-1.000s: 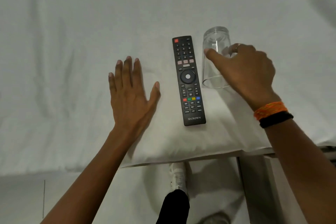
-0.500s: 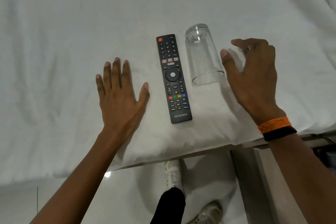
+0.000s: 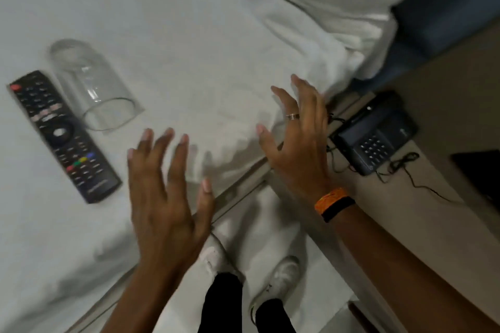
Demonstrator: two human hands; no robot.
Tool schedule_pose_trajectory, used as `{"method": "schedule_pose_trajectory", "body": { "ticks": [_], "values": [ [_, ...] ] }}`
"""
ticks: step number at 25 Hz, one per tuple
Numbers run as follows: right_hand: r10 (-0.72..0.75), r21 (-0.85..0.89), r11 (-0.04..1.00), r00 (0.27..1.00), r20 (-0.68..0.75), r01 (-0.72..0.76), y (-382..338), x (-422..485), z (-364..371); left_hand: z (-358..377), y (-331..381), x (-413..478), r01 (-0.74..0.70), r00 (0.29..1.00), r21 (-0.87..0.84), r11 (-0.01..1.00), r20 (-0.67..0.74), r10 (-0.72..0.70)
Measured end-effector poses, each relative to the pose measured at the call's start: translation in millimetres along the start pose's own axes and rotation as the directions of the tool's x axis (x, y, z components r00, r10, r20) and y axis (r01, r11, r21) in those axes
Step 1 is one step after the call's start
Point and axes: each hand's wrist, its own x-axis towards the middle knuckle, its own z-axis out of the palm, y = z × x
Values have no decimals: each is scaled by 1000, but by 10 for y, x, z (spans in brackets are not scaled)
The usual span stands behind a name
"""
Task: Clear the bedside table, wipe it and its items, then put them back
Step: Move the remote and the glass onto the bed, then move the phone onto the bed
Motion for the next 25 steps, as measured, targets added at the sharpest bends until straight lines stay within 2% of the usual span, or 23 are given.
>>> {"method": "schedule_pose_trajectory", "body": {
  "ticks": [4, 8, 10, 12, 13, 15, 17, 19, 20, 22, 23, 25],
  "values": [
    [267, -12, 963, 964, -9, -268, 885, -618, -343, 783, 790, -16, -220, 944, -185, 958, 209, 257],
    [463, -33, 884, 884, -67, -466, 1776, -1132, -445, 1685, 1199, 97, -373, 807, -166, 913, 428, 408],
    [594, 54, 805, 802, -61, -591, 2135, -1265, -414, 2132, 1345, 228, -477, 698, -154, 865, 532, 480],
    [746, 229, 650, 666, -12, -725, 2405, -1287, -349, 2517, 1474, 446, -539, 607, -175, 824, 597, 524],
    [810, 318, 547, 586, 33, -774, 2522, -1255, -326, 2701, 1537, 577, -522, 595, -194, 830, 615, 518],
    [863, 381, 442, 501, 67, -812, 2730, -1131, -274, 3024, 1653, 825, -365, 646, -249, 897, 626, 437],
    [879, 318, 446, 476, 20, -837, 2849, -988, -228, 3278, 1793, 1013, -61, 664, -335, 940, 689, 289],
    [904, 284, 400, 427, 36, -871, 2894, -817, -158, 3426, 1888, 1092, 201, 615, -371, 906, 768, 178],
    [913, 296, 382, 408, 29, -876, 2910, -739, -106, 3445, 1902, 1092, 235, 611, -358, 904, 778, 150],
    [937, 337, 332, 348, -15, -881, 2940, -718, -76, 3416, 1953, 994, 195, 638, -367, 910, 752, 166],
    [941, 357, 321, 337, -19, -877, 2924, -743, -36, 3345, 1915, 924, 192, 662, -381, 904, 730, 167],
    [933, 363, 344, 359, -27, -866, 2799, -868, -44, 3168, 1805, 692, 271, 687, -416, 868, 715, 128]
  ]
}}
